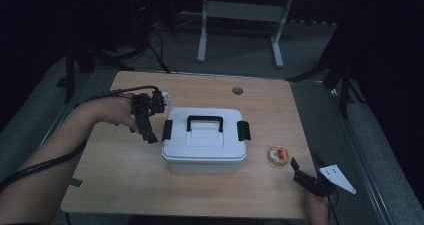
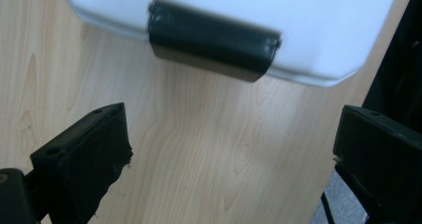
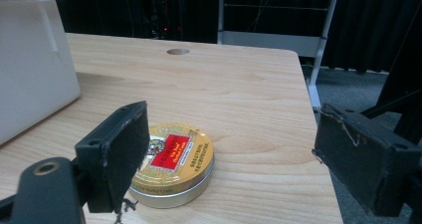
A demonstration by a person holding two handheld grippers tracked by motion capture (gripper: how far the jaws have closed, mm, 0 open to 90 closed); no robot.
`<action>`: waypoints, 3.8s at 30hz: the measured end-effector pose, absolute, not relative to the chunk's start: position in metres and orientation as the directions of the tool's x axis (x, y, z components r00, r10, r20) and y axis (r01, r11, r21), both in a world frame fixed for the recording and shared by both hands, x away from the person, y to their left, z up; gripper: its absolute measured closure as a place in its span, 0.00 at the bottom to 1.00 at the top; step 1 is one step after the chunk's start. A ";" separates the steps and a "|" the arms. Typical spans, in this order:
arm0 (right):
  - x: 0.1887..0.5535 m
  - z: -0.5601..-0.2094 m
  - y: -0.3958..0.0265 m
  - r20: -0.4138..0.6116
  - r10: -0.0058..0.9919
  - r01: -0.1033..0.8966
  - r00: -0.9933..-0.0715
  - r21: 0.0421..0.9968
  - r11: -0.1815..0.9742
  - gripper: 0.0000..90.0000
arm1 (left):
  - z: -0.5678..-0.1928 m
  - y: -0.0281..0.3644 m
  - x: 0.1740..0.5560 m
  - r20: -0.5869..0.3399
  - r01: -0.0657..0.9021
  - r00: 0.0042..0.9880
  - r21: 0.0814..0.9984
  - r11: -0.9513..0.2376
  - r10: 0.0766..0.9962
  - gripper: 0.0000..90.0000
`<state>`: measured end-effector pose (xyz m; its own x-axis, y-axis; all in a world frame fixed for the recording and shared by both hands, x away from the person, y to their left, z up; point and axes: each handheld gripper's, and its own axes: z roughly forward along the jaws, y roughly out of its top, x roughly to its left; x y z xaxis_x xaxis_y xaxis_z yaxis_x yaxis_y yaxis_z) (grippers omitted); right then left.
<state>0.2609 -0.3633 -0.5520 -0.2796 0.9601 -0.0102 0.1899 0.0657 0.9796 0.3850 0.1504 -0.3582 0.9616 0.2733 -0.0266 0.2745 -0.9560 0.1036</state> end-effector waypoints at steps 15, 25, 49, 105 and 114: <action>0.261 -0.552 -0.364 -0.004 0.958 0.194 -0.286 0.979 0.062 0.15 | -0.350 0.115 0.398 -0.027 0.224 0.975 0.107 -0.969 0.222 0.01; 0.261 -0.552 -0.364 -0.002 0.956 0.191 -0.292 0.980 0.060 0.15 | -0.353 0.090 0.404 -0.029 0.179 0.984 0.102 -0.978 0.177 0.01; 0.260 -0.552 -0.365 0.009 0.953 0.189 -0.304 0.981 0.052 0.15 | -0.367 0.049 0.416 0.019 0.080 0.997 0.042 -0.996 0.081 0.58; 0.261 -0.553 -0.364 0.003 0.951 0.196 -0.310 0.979 0.061 0.15 | -0.331 0.055 0.407 0.000 0.098 0.995 0.003 -0.995 0.098 0.93; 0.261 -0.553 -0.364 -0.001 0.951 0.197 -0.308 0.978 0.064 0.15 | -0.320 0.078 0.404 0.006 0.137 0.991 0.005 -0.991 0.137 0.93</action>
